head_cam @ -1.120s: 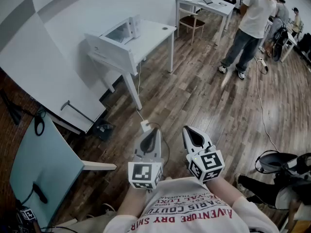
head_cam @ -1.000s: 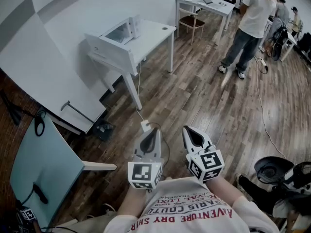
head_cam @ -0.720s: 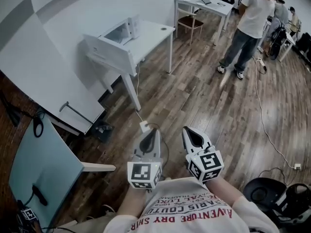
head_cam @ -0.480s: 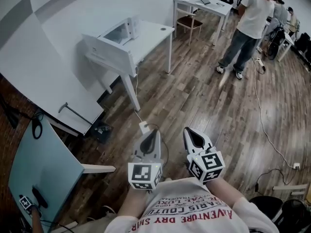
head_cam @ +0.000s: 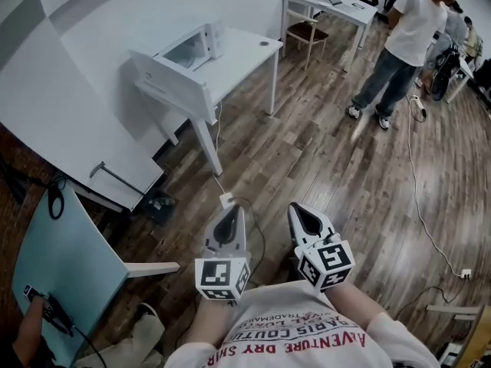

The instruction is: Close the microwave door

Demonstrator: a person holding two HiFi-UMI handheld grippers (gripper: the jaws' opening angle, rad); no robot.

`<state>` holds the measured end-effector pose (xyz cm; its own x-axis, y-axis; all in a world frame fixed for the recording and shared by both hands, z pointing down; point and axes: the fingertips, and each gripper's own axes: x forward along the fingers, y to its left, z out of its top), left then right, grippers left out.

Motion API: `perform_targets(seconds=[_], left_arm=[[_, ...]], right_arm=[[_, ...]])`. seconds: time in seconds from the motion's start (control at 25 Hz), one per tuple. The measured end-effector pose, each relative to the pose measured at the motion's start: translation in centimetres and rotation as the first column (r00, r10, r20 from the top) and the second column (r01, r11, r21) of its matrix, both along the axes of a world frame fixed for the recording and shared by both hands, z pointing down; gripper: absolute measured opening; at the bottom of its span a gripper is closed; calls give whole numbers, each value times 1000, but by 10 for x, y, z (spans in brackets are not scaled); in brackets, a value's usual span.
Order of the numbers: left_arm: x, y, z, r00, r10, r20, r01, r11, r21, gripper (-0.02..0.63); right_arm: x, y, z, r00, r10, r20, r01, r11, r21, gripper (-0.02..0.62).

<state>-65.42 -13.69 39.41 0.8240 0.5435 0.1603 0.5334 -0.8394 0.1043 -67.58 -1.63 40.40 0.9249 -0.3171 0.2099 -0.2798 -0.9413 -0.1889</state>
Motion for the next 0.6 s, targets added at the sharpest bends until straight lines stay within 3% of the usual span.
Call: perform_targets(seconds=[0.32,0.6], left_arm=[[79,51,-1,993,-119,1,119,993,24,6],[168,124,-24,974,-225,-34,226,974,15,6]], right_arm=[[95,48,7,989,-142,51,137,986,97,6],[196,116,-11,961,-273,46,270,961,62,6]])
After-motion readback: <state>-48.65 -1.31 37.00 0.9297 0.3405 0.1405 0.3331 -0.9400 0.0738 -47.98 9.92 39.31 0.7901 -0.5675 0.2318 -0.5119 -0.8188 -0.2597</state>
